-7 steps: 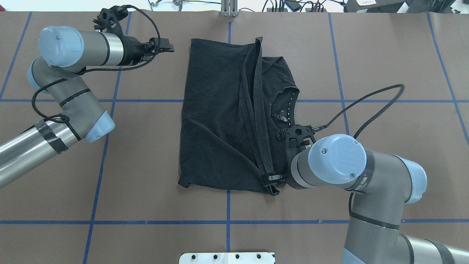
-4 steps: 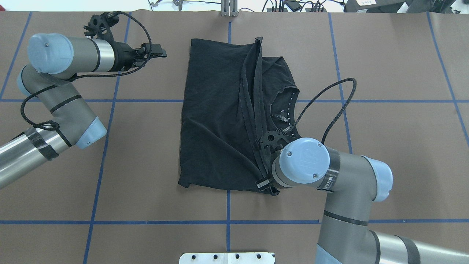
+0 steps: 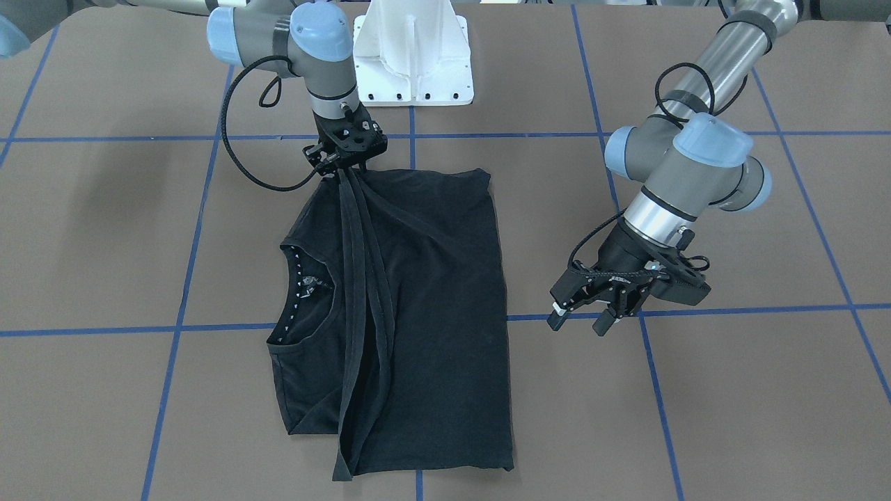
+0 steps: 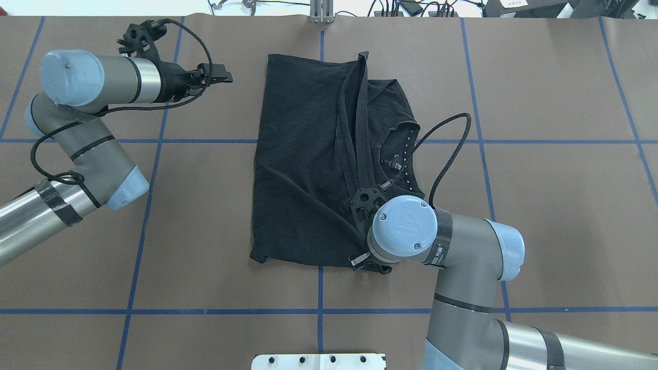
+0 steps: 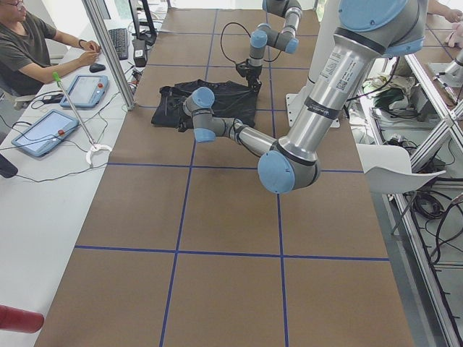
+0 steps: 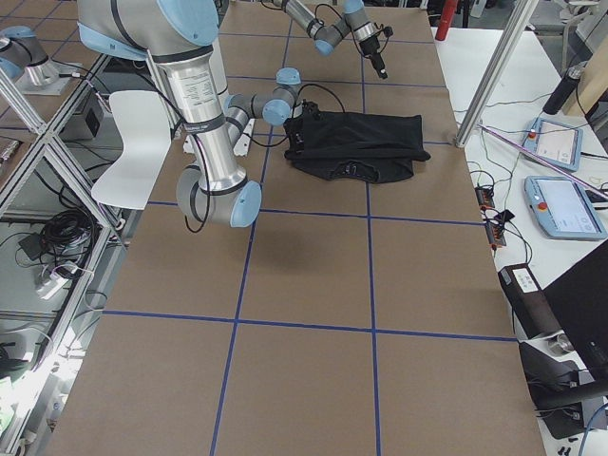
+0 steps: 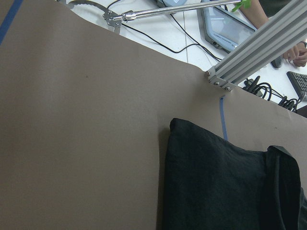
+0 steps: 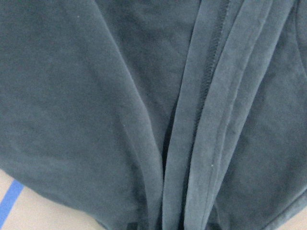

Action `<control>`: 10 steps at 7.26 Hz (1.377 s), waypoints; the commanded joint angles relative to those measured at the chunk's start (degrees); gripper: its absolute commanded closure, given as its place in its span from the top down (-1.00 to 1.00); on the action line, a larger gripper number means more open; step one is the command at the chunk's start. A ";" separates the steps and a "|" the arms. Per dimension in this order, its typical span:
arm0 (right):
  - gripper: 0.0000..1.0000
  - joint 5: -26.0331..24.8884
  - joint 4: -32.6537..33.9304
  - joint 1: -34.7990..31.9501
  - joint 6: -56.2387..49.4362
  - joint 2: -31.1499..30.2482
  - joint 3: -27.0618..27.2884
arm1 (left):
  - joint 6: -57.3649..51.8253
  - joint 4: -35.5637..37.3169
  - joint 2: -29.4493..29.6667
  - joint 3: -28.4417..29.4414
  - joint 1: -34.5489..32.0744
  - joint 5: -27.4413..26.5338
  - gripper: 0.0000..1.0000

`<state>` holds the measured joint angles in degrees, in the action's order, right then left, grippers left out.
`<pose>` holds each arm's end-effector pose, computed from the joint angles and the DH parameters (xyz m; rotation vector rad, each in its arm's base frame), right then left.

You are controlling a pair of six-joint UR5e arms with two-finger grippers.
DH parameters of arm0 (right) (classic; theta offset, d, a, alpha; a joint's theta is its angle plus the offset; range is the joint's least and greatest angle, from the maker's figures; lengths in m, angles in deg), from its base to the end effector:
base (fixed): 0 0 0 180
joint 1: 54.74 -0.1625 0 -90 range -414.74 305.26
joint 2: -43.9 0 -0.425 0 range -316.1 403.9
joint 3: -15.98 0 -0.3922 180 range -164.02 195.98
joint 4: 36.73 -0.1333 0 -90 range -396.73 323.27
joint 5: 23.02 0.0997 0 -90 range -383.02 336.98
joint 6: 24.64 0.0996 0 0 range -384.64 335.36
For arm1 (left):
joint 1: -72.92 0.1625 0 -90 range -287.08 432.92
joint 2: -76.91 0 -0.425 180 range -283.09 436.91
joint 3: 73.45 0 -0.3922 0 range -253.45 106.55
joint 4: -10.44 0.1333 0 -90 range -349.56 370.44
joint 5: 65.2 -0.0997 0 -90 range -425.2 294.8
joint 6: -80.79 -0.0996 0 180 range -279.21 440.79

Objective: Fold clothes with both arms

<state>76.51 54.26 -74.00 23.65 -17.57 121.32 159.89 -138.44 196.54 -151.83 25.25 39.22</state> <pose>-0.5521 -0.3166 0.2682 0.2442 -0.7298 -0.4347 0.3909 -0.5903 0.3354 0.4699 1.2751 -0.3721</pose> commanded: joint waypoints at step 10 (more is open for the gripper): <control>-1.00 1.29 0.15 0.10 19.27 -14.38 12.59 | 2.02 -0.09 0.17 -0.11 0.12 -0.09 1.00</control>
<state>78.63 54.46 -75.27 36.60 -29.65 131.90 161.13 -138.50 196.64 -151.85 25.34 39.15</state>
